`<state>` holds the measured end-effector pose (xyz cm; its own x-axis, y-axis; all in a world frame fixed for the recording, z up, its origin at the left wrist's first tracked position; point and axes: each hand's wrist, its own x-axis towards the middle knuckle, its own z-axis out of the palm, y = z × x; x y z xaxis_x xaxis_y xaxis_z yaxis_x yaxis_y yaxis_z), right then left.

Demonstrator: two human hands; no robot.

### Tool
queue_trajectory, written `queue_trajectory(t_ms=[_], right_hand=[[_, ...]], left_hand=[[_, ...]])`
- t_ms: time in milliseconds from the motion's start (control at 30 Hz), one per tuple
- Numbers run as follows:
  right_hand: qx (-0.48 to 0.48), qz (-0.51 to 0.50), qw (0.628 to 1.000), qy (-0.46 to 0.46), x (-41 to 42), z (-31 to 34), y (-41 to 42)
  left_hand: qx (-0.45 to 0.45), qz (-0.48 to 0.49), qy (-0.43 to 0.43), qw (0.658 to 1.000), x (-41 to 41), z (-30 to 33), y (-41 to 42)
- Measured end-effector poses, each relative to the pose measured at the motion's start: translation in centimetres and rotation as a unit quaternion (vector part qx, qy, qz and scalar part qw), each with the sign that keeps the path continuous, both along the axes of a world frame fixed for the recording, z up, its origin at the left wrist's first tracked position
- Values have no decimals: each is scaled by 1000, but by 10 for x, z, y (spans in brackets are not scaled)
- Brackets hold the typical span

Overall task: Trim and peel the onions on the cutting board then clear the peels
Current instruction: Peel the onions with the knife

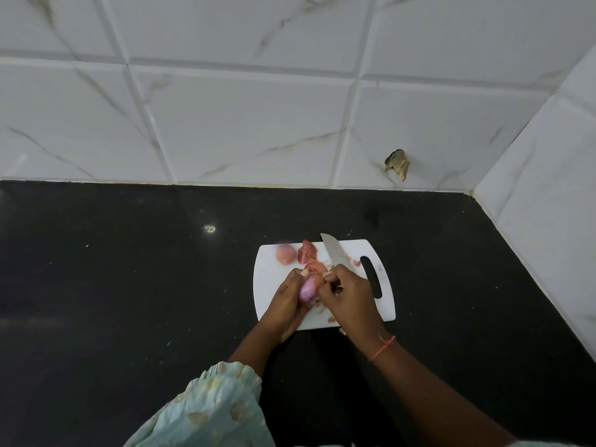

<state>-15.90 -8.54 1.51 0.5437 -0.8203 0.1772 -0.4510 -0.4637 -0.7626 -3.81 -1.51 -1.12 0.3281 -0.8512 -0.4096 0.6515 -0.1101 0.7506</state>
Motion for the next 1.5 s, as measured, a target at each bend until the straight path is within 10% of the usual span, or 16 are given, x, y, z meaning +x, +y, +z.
queue_trajectory(t_ms=[433, 1500], right_hand=[[108, 241, 961, 84, -13, 24, -19], [64, 289, 937, 185, -3, 34, -37]], left_hand=[[-13, -11, -7, 1000, 1, -1, -1], [27, -20, 15, 999, 3, 0, -6]])
